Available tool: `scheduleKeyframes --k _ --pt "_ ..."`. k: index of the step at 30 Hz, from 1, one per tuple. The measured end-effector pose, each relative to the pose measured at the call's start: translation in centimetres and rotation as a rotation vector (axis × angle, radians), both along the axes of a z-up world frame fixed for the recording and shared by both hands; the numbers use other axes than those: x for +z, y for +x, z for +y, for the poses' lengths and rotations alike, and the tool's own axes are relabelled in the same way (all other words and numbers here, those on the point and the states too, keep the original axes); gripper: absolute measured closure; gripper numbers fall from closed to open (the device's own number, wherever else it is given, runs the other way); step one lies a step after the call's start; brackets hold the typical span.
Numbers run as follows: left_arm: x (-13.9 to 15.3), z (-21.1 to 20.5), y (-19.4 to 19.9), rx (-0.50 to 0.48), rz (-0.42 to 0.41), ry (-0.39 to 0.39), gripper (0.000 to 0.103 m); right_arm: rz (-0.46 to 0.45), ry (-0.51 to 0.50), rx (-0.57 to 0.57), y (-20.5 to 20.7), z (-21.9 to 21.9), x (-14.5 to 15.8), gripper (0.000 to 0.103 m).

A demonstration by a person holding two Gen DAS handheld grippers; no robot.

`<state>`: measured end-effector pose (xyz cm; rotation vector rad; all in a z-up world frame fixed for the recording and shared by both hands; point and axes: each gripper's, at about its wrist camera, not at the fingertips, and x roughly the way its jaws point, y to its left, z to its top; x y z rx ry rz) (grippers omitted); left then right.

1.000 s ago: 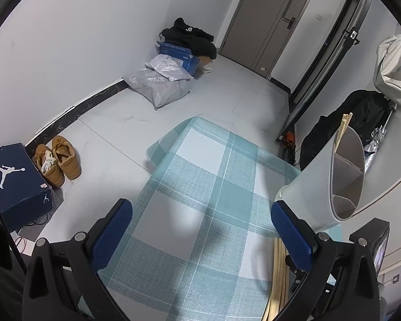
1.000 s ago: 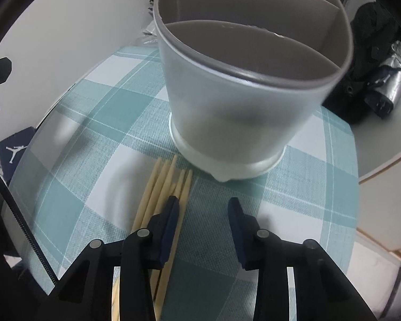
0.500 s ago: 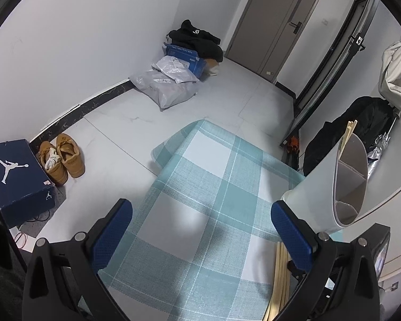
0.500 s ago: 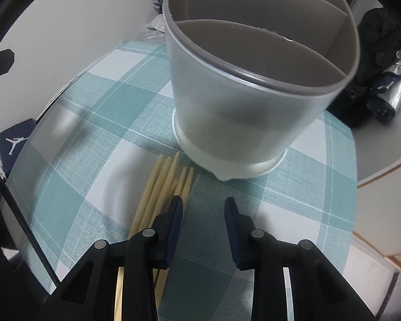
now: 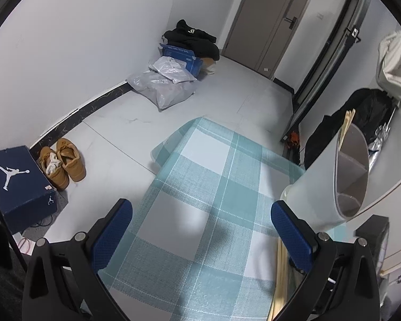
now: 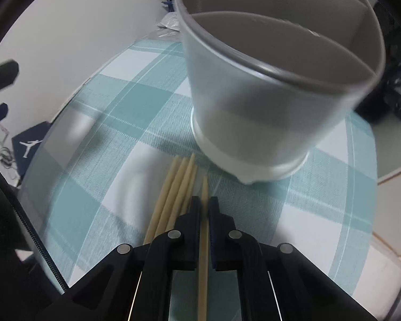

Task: Organize utensils
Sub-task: 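Lift the chopstick with the right tool while the left tool pinches another chopstick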

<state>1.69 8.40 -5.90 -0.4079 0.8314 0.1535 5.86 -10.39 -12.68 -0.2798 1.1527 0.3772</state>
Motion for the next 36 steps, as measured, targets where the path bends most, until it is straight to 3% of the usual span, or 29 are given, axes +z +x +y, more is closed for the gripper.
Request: scheduleKeyframes --k 5,9,15,22,26,31,36 --pt "-0.3 -0.4 0.1 -0.031 0.018 -0.007 0.001 0.075 0.111 -0.064 -0.1 -3.3 0.9 0.098" --pt "-0.9 -1.6 0.2 -0.086 0.043 0.013 0.001 0.065 0.208 -0.117 -0.3 -5.6 2.2 0.098" --pt "-2.4 -4.5 0.1 -0.195 0.121 0.085 0.001 0.075 0.507 -0.271 0.3 -10.9 4.2 0.098" --pt "-3.9 -7.5 0.3 -0.33 0.202 0.07 0.001 0.129 0.79 -0.421 0.8 -17.0 3.4 0.098" --pt "-4.9 -9.3 0.3 -0.394 0.252 0.108 0.002 0.111 0.812 -0.455 0.7 -17.9 3.3 0.098" --pt "-5.8 -10.7 0.1 -0.396 0.304 0.22 0.002 0.075 0.811 -0.435 0.7 -16.8 3.8 0.098" --pt "-6.1 -9.8 0.2 -0.361 0.331 0.186 0.002 0.069 0.767 -0.394 0.5 -15.6 2.4 0.098"
